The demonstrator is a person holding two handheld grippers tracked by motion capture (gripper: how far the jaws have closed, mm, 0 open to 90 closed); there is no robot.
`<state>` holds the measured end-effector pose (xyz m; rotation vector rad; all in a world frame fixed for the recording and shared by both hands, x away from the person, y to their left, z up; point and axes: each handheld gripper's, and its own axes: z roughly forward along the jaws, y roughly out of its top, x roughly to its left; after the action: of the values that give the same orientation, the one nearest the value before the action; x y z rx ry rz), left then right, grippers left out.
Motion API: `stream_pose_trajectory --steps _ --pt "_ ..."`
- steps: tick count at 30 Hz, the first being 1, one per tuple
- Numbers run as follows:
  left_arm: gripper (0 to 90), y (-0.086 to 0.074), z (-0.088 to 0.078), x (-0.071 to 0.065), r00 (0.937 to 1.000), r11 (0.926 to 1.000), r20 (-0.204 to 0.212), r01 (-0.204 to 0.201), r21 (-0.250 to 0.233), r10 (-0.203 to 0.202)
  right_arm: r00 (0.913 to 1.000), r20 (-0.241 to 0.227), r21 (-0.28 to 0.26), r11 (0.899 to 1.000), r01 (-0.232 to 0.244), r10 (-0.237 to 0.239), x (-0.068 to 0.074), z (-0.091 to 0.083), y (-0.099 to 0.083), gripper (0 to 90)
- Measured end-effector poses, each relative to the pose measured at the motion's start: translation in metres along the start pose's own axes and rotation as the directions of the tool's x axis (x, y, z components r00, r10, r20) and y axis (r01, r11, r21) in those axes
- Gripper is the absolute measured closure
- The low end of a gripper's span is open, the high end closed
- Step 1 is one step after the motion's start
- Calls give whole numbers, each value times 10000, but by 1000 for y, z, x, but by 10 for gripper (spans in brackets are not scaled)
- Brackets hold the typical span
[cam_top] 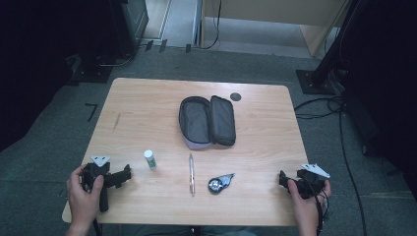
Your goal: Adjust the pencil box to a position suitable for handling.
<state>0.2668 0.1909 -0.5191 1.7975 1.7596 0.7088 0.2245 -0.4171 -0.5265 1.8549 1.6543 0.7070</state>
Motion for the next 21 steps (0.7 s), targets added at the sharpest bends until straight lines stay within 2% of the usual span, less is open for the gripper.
stream_pose_trajectory --steps 9,11,12,13,17,21 --pt "0 0 0 0 10000 10000 -9 16 -6 -16 10000 -22 -20 10000 48 -49 0 0 0 0" --pt "0 0 0 0 10000 10000 -8 16 -5 -16 9999 -97 -187 9997 132 -134 0 -2 -1 67" --pt "0 0 0 0 10000 10000 -9 8 -4 -8 9999 -64 -303 9995 120 -122 1 -4 -2 138" --pt "0 0 0 0 10000 10000 -6 25 -21 -25 9999 91 -485 9988 99 -95 2 -6 -3 156" --pt "0 0 0 0 10000 10000 -9 28 -15 -28 9998 199 -680 9977 2 11 2 -14 -1 151" --pt "0 0 0 0 10000 10000 -12 29 -19 -29 9998 80 -664 9976 -172 178 5 -21 3 158"
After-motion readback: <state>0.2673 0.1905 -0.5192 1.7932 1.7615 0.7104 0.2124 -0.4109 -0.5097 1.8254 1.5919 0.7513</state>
